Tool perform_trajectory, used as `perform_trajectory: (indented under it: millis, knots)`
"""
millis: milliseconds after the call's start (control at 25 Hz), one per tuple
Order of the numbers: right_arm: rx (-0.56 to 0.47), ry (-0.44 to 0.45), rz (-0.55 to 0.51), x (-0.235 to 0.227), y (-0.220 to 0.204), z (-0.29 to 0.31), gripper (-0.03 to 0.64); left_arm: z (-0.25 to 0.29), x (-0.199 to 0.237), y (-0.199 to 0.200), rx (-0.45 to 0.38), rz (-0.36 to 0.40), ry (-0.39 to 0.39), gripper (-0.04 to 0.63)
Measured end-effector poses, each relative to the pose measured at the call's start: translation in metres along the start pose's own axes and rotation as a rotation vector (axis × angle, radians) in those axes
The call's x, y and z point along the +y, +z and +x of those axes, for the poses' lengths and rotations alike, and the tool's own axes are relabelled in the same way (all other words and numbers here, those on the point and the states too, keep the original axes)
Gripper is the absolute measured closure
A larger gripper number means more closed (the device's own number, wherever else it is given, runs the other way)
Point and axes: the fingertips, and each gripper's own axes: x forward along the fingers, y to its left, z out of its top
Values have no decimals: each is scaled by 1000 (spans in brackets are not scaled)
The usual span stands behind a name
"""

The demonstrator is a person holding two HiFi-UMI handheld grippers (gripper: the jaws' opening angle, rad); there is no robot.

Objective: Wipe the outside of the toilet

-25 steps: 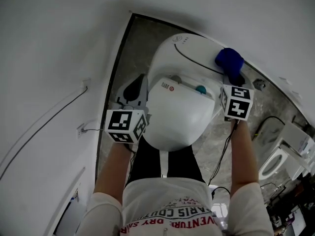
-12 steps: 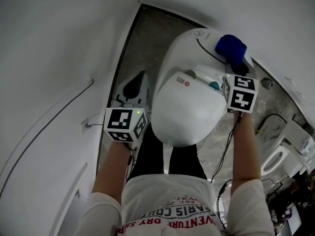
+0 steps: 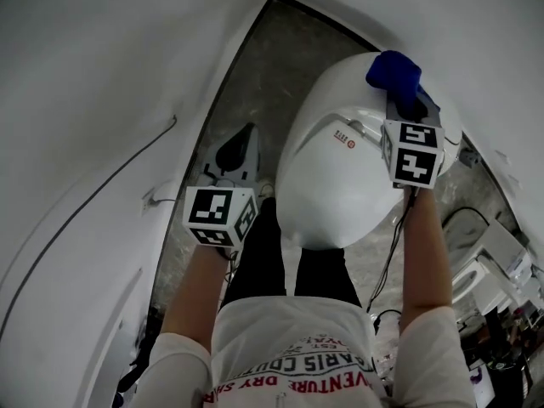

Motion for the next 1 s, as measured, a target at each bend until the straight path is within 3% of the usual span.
perform_trajectory:
  millis: [240,480,760,1000]
  knots:
    - [35,40,-146,56,13,22,540,-20,48,-18,-7,-52,61,589]
    - [43,-2,-234,81,14,35,540,-30,74,-47,-1,-94,82,589]
    - [100,148,-166,155,-6,67,540,-39,93,-84,31,-138,87,589]
    - [149,126,-210,185,-22,95,540,-42,105,-116,69,-168,76,589]
